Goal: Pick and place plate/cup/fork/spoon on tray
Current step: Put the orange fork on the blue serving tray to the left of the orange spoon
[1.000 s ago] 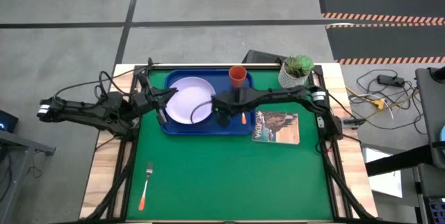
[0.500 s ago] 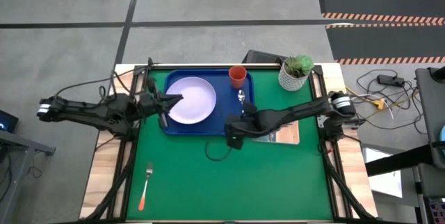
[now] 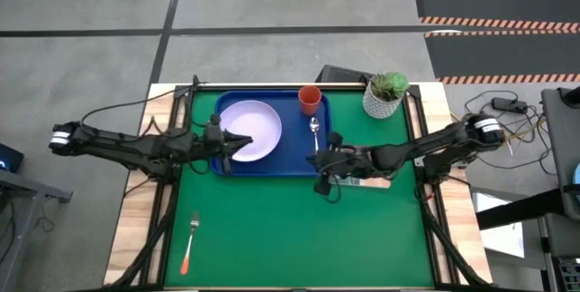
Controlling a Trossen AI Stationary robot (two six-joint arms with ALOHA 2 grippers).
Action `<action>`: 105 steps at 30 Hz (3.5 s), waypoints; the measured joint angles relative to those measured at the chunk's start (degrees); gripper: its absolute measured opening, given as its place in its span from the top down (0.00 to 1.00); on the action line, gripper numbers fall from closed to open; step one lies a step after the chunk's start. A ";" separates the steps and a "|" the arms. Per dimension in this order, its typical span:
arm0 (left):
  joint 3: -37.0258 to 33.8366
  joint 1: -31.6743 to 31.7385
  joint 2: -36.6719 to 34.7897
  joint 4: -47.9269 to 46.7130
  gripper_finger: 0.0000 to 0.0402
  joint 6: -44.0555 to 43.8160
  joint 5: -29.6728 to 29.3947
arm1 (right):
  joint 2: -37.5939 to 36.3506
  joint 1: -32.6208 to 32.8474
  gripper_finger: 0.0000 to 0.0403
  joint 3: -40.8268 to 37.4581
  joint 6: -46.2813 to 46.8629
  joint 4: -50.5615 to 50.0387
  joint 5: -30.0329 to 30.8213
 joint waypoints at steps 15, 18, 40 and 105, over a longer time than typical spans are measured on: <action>1.91 -0.04 12.39 -0.22 1.00 -22.60 2.49 | -12.72 -7.97 0.98 -11.20 -16.93 15.12 -17.34; 2.77 -0.04 13.96 -0.16 1.00 -25.78 2.64 | -13.48 -10.36 0.98 -12.33 -18.68 17.36 -21.02; 5.73 -9.90 19.06 0.26 1.00 -70.08 7.29 | -24.75 -14.14 0.98 -15.56 -19.31 18.72 -25.37; 21.35 -48.47 44.73 -63.41 0.73 -125.51 33.40 | -25.47 -14.14 0.98 -15.60 -18.68 17.24 -29.80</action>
